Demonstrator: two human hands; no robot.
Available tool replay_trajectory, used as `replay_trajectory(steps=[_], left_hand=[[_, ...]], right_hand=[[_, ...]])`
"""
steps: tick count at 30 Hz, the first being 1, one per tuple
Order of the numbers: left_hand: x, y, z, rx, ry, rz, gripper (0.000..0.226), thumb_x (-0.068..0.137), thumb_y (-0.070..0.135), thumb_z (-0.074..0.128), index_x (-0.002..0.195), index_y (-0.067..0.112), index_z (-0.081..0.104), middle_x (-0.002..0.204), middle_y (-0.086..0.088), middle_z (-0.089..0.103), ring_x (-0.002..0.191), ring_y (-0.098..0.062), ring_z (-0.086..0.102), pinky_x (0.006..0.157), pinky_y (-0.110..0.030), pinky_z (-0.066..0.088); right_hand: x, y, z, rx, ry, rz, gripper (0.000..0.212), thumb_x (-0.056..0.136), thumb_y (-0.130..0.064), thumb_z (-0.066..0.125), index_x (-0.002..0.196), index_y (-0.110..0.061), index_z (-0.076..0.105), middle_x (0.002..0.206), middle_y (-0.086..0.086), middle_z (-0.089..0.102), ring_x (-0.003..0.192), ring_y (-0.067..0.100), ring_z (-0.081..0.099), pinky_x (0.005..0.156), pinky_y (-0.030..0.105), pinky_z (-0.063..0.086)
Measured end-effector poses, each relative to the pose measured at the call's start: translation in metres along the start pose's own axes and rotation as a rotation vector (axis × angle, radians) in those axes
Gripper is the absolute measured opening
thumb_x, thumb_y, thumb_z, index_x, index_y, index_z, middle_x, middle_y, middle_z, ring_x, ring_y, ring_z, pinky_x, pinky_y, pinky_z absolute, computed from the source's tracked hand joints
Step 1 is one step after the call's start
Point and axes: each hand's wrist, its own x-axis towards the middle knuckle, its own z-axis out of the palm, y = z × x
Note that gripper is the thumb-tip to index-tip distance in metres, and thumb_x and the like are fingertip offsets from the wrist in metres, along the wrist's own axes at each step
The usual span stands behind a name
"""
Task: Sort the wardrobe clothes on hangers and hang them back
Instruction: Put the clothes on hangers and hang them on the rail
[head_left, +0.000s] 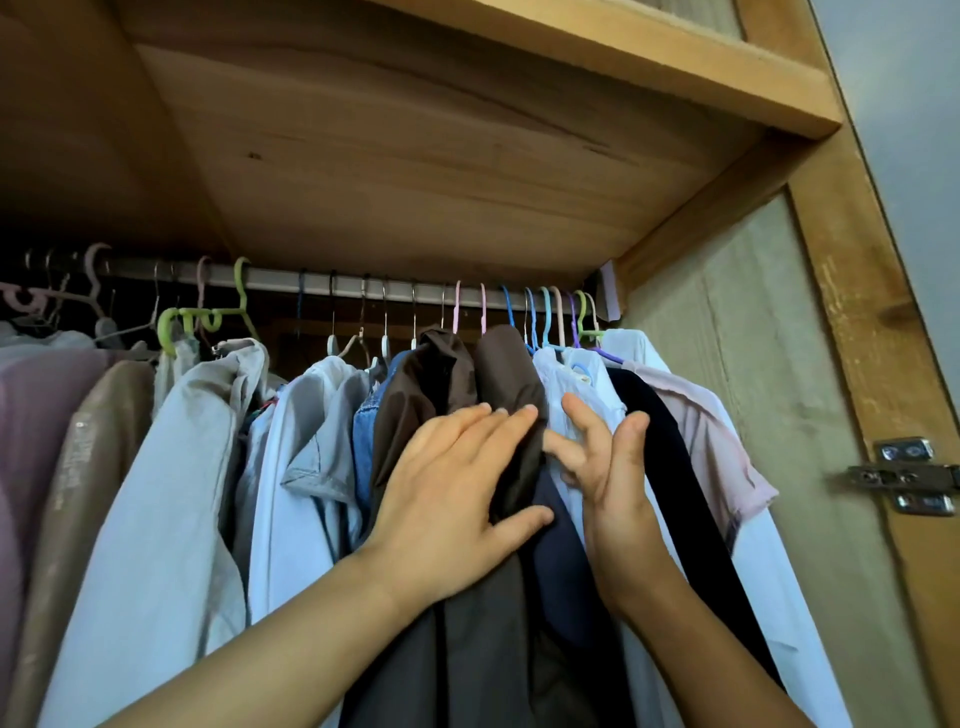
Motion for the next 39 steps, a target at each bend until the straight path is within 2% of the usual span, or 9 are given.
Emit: replay_trajectory(steps=[4,9,13,18,21,26,31,35,39], left_hand=[[0.008,-0.004,-0.001,0.067,0.034,-0.094,0.067,0.069,0.036,0.052,0.133,0.017,0.05,0.133,-0.009,0.054,0.126,-0.024,0.04,0.095,-0.03,0.028],[0.003,-0.025,-0.005,0.19,0.017,-0.072,0.068,0.056,0.004,0.06,0.123,0.015,0.061,0.14,-0.007,0.05,0.13,-0.03,0.044,0.095,-0.033,0.028],[-0.001,-0.033,0.001,0.376,-0.115,0.014,0.044,0.065,0.019,0.045,0.096,0.013,0.076,0.118,-0.006,0.067,0.124,-0.037,0.05,0.11,-0.046,0.014],[-0.004,-0.026,0.012,0.317,-0.272,0.055,0.045,0.079,0.047,0.038,0.098,0.029,0.075,0.09,0.006,0.074,0.114,-0.025,0.06,0.111,-0.049,0.011],[-0.004,-0.022,0.014,0.167,-0.194,0.07,0.041,0.084,0.051,0.041,0.1,0.032,0.073,0.098,0.009,0.073,0.109,-0.018,0.063,0.109,-0.048,0.015],[0.005,-0.011,0.016,0.245,-0.261,0.133,0.056,0.082,0.054,0.036,0.121,0.025,0.064,0.133,-0.002,0.058,0.126,-0.025,0.051,0.108,-0.051,0.014],[0.026,0.005,0.028,0.411,-0.567,0.083,0.07,0.094,0.06,0.017,0.148,0.015,0.025,0.159,-0.006,0.003,0.145,-0.023,-0.014,0.109,-0.046,-0.024],[0.026,-0.003,0.038,0.439,-0.664,-0.027,0.071,0.095,0.059,0.02,0.147,0.011,0.026,0.157,-0.012,0.016,0.146,-0.02,-0.009,0.114,-0.045,-0.016],[0.019,-0.015,0.041,0.275,-0.56,-0.024,0.064,0.095,0.06,0.025,0.147,0.022,0.028,0.153,0.001,0.03,0.146,-0.012,0.0,0.116,-0.04,-0.01]], right_hand=[[0.008,0.004,0.002,-0.111,-0.114,-0.06,0.106,0.047,-0.101,0.028,0.132,-0.039,0.048,0.123,-0.012,0.063,0.131,-0.011,0.033,0.118,0.032,0.014],[0.012,0.012,-0.019,-0.516,-0.049,-0.152,0.072,0.064,-0.093,0.005,0.126,-0.058,0.02,0.127,-0.024,0.056,0.134,-0.012,0.025,0.111,0.012,0.007],[0.021,0.003,-0.049,-0.648,0.125,-0.092,0.091,0.071,-0.075,0.008,0.143,-0.027,0.038,0.121,-0.043,0.028,0.133,-0.001,0.031,0.098,0.006,0.013],[0.03,0.0,-0.066,-0.563,0.19,-0.066,0.084,0.076,-0.068,0.012,0.141,-0.023,0.043,0.101,-0.05,0.048,0.102,-0.027,0.035,0.091,-0.001,0.016],[0.024,0.006,-0.06,-0.516,0.133,-0.1,0.087,0.083,-0.074,0.01,0.134,-0.017,0.051,0.091,-0.06,0.045,0.101,-0.037,0.033,0.096,-0.002,0.021],[0.022,0.014,-0.046,-0.448,0.036,-0.163,0.109,0.065,-0.093,0.012,0.133,-0.017,0.05,0.107,-0.036,0.062,0.119,-0.021,0.039,0.092,-0.005,0.023],[0.029,0.014,-0.053,-0.514,0.095,-0.143,0.091,0.072,-0.083,0.012,0.136,-0.027,0.045,0.12,-0.013,0.062,0.109,-0.023,0.044,0.091,-0.001,0.027],[0.035,0.011,-0.076,-0.471,0.219,-0.093,0.087,0.078,-0.078,0.012,0.137,-0.025,0.045,0.123,-0.013,0.06,0.125,0.004,0.045,0.108,0.025,0.027],[0.033,0.009,-0.077,-0.421,0.242,-0.082,0.088,0.074,-0.081,0.013,0.131,-0.027,0.053,0.108,-0.033,0.057,0.115,-0.011,0.047,0.111,0.029,0.028]])
